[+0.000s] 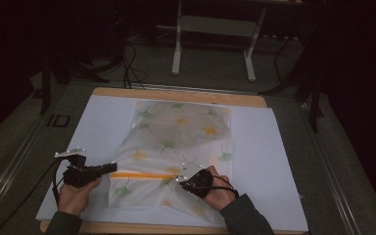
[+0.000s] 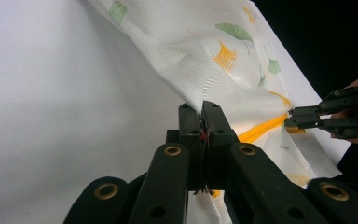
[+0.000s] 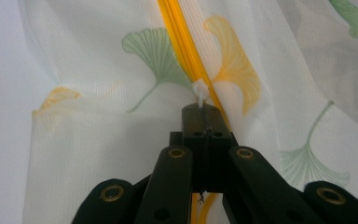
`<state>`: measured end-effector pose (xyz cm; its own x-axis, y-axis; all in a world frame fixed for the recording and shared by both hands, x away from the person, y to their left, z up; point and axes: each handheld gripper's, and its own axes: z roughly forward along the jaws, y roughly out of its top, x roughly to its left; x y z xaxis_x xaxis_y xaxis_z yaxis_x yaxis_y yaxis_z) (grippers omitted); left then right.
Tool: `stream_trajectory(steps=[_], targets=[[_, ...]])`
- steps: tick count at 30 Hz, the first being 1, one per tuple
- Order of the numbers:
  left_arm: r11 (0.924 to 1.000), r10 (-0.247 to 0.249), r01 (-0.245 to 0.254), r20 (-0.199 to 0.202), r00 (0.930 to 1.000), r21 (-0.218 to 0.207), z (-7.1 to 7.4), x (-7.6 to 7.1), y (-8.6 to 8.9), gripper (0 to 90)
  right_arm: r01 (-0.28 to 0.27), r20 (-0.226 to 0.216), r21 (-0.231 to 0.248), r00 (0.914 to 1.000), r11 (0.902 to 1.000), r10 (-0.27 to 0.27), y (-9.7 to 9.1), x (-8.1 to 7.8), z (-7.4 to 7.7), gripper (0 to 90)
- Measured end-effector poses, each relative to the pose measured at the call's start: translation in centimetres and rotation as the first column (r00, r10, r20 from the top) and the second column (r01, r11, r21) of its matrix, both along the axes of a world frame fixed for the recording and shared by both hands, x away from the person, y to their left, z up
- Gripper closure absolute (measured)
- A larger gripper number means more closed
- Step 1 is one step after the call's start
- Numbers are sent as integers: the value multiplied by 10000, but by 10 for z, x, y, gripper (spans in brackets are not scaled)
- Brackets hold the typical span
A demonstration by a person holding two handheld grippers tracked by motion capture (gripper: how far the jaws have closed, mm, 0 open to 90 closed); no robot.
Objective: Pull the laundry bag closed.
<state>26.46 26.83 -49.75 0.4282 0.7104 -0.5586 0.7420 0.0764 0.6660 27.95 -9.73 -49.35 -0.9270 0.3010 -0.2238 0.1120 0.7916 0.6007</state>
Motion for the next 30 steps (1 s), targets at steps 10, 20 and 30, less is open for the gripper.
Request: stream_trajectory(steps=[10, 20, 30], targets=[[10000, -22, 22, -5, 10000, -3, 0, 0, 0, 890, 188, -98, 24, 9998, 9998, -188, -13, 1, -1, 900], [10000, -29, 29, 3, 10000, 20, 1, 0, 0, 890, 221, -144, 29, 9997, 9998, -220, -19, -2, -1, 900], [10000, -49, 49, -6, 10000, 20, 0, 1, 0, 890, 336, -74, 75, 9994, 9994, -335, -25, -2, 1, 900]])
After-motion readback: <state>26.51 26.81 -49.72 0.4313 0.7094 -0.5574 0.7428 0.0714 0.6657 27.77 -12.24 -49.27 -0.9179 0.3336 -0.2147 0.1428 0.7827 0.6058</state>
